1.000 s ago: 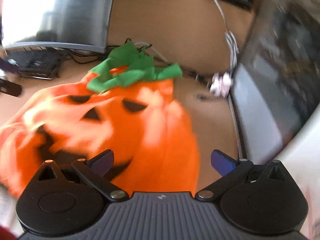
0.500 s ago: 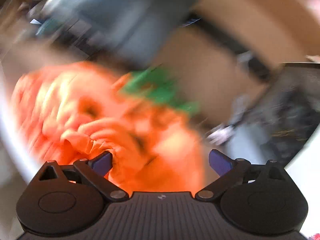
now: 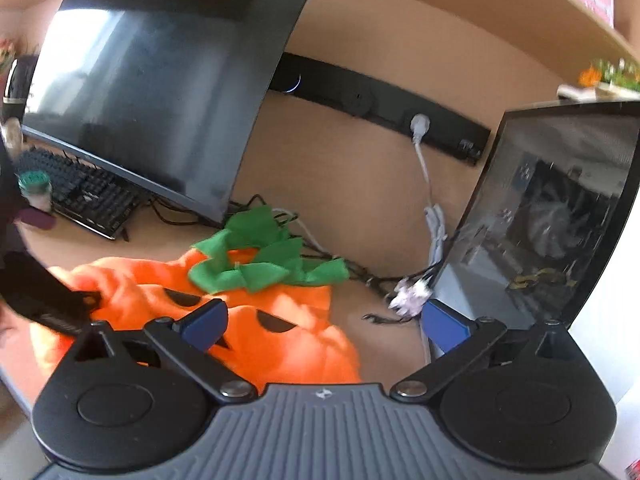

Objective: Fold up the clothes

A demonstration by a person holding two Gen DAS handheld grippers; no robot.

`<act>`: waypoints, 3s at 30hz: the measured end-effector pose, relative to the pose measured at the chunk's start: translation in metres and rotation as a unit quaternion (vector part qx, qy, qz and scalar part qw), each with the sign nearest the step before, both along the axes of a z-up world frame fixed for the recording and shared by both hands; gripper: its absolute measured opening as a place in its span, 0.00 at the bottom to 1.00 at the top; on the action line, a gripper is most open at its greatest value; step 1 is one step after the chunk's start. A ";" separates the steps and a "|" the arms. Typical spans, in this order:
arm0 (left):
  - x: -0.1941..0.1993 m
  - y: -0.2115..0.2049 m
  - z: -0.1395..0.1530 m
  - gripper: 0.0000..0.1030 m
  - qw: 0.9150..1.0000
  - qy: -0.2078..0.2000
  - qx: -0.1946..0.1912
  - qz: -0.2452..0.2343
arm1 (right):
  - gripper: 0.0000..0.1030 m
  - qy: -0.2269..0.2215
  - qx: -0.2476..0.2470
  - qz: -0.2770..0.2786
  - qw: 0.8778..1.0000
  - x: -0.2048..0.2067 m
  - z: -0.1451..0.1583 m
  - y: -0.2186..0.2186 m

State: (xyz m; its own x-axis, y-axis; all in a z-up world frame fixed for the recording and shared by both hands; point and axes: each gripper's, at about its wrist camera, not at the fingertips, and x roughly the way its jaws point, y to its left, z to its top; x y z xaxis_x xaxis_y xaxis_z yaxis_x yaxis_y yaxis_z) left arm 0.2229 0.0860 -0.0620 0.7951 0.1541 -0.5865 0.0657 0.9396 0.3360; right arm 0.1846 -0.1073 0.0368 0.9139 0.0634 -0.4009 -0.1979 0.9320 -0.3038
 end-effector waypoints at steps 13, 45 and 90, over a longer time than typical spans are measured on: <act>0.013 0.015 0.002 1.00 0.998 0.005 -0.059 -0.025 | 1.00 0.047 -0.018 -0.053 0.997 -0.008 -0.093 0.018; -0.155 0.038 0.305 1.00 0.904 -0.425 0.018 -0.046 | 1.00 -0.436 -0.120 -0.087 0.888 -0.115 0.187 -0.053; -0.085 0.062 0.011 1.00 0.889 0.127 -0.412 -0.153 | 1.00 0.133 0.268 0.034 0.953 -0.076 -0.020 -0.137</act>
State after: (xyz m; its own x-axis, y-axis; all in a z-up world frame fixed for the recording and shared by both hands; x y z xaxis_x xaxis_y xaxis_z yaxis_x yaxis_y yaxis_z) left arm 0.1384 0.1480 -0.0512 0.5523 -0.6119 -0.5662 0.3363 0.7850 -0.5203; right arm 0.1087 -0.2439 0.0168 0.7709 0.3802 -0.5111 -0.2670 0.9213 0.2828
